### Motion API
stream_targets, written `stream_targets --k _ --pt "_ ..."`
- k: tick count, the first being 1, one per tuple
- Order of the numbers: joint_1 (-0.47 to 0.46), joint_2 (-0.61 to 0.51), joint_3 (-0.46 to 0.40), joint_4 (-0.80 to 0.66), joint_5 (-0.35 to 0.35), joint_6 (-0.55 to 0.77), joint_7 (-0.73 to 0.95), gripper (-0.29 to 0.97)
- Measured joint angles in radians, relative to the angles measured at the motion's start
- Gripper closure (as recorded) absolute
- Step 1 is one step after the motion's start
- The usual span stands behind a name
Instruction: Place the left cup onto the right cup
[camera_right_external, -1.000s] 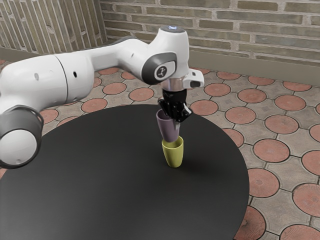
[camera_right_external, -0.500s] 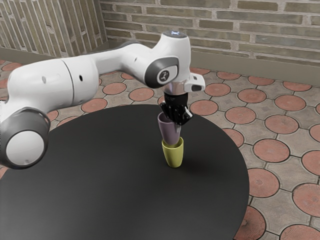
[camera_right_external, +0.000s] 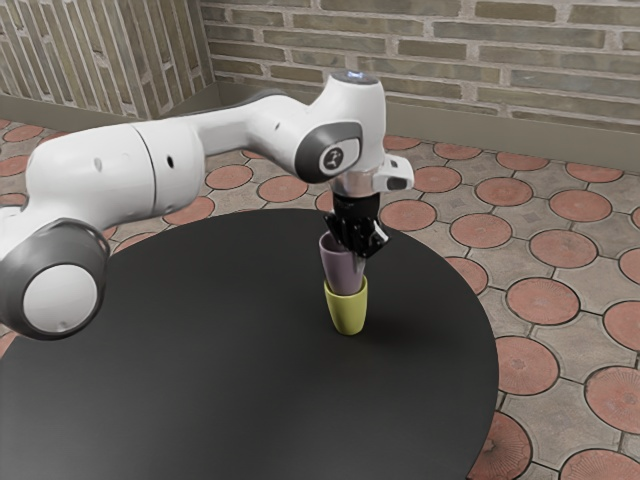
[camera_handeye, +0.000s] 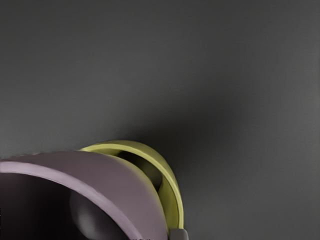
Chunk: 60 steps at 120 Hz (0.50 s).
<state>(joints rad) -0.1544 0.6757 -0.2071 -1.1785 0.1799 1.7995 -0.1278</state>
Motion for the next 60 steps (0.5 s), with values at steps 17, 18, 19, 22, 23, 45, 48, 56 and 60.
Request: stream_targets --k 17,18,19,22,23,45,48,56,60 --pt "0.001 0.0 -0.01 0.0 -0.004 -0.001 -0.003 0.59" --pt "0.001 0.0 -0.01 0.0 -0.004 -0.001 -0.004 0.57" --pt "0.001 0.0 -0.01 0.0 -0.004 -0.001 -0.004 0.55" --pt "0.001 0.0 -0.011 0.0 -0.004 -0.002 -0.004 0.51" --pt "0.001 0.0 -0.011 0.0 -0.004 -0.002 -0.004 0.49" --pt "-0.003 -0.017 -0.013 0.0 -0.01 -0.011 -0.01 0.21" --pt "-0.005 -0.023 -0.014 0.0 -0.01 -0.016 -0.012 0.19" --pt "-0.009 -0.05 -0.015 -0.004 -0.008 -0.03 -0.017 0.14" --pt "-0.01 -0.068 -0.015 -0.009 -0.007 -0.035 -0.019 0.12"
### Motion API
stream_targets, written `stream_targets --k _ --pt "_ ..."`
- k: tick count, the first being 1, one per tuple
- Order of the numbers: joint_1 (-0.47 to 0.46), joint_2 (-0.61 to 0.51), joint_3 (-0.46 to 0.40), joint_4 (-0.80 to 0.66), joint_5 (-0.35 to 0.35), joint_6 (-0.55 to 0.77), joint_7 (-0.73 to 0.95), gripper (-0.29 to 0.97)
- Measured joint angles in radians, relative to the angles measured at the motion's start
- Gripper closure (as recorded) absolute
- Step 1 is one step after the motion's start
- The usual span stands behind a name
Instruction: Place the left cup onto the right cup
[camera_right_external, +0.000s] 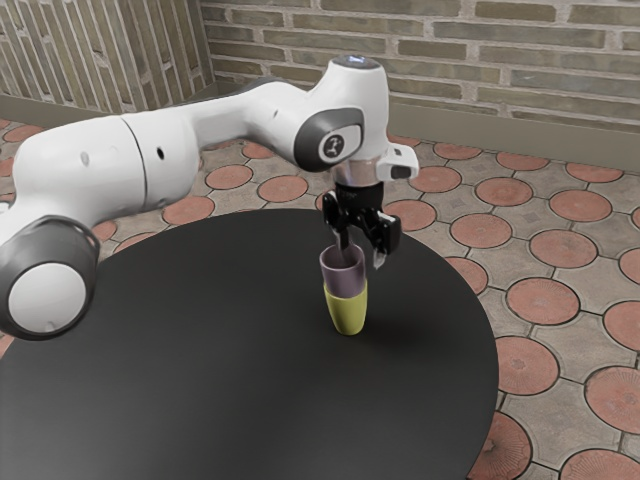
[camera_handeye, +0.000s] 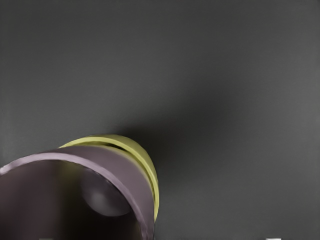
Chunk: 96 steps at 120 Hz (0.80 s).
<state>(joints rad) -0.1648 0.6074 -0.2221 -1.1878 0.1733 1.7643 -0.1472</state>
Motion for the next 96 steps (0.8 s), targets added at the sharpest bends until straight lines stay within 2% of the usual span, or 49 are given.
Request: stream_targets --k 23,57,76,96 --pt "-0.004 -0.104 -0.007 -0.066 0.003 -0.02 -0.012 0.05" --pt "-0.005 -0.272 0.006 -0.222 -0.01 -0.027 -0.023 0.01" --pt "-0.079 -0.37 0.1 -0.309 -0.014 -0.03 -0.024 0.01" --pt "-0.121 -0.448 0.155 -0.362 -0.018 -0.058 -0.025 0.0"
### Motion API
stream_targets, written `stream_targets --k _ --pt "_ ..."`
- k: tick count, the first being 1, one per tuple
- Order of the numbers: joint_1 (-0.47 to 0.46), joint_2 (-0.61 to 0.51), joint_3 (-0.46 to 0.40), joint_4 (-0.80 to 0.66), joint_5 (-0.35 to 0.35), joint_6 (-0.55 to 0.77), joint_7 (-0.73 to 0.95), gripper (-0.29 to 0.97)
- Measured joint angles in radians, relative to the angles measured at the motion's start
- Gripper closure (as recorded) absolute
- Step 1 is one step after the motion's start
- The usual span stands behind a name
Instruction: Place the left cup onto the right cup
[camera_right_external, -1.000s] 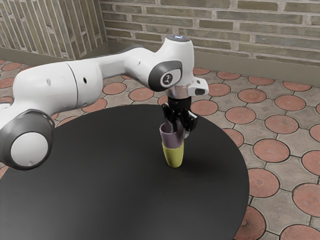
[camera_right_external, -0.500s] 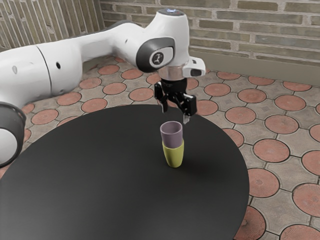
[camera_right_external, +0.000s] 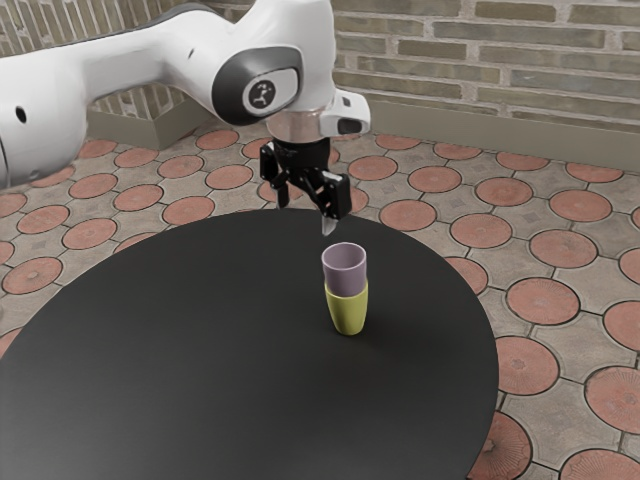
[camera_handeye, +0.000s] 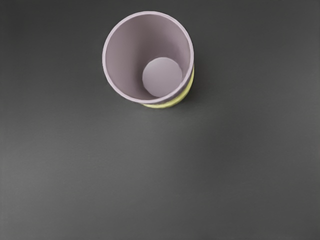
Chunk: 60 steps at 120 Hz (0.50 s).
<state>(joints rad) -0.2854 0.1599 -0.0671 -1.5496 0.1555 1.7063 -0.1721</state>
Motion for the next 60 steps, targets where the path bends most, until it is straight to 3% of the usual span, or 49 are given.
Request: stream_targets --k 21,60 --pt "-0.04 -0.061 0.071 -0.061 -0.014 -0.024 -0.001 0.0" --pt "-0.052 -0.071 0.138 -0.07 -0.059 -0.063 0.012 0.0"
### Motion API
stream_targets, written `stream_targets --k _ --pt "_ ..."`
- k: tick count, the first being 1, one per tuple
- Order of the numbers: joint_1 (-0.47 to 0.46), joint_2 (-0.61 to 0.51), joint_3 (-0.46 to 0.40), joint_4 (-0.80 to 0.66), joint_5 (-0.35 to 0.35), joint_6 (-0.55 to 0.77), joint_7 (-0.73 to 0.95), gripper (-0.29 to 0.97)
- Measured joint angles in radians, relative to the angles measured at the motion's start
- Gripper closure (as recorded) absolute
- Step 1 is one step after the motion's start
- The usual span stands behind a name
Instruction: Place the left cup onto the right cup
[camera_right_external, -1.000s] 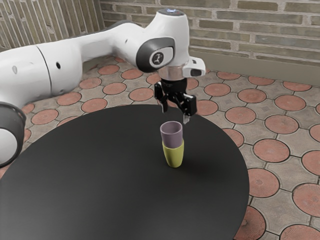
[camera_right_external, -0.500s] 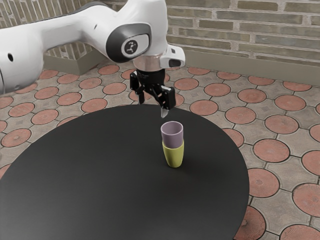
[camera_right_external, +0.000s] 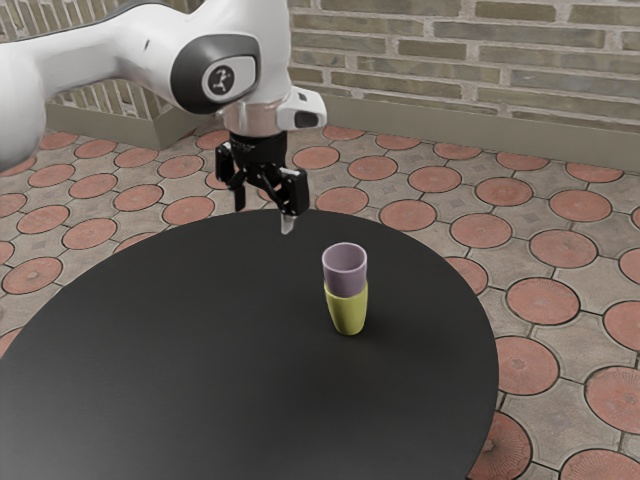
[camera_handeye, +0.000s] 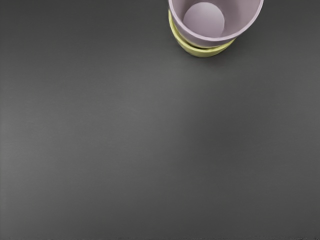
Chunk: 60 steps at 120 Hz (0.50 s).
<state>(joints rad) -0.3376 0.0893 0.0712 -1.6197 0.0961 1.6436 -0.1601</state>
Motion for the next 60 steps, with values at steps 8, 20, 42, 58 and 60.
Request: stream_targets --k 8,20,42,58,60 --pt "0.001 0.0 0.002 0.001 -0.003 -0.003 0.005 0.0" --pt "0.001 -0.001 0.002 0.002 -0.002 -0.004 0.016 0.0" --pt "0.005 -0.003 0.002 0.002 0.001 -0.001 0.042 0.0" --pt "0.004 -0.005 0.003 0.005 0.004 -0.001 0.062 0.0" --pt "0.004 -0.005 0.003 0.005 0.004 -0.001 0.065 0.0"
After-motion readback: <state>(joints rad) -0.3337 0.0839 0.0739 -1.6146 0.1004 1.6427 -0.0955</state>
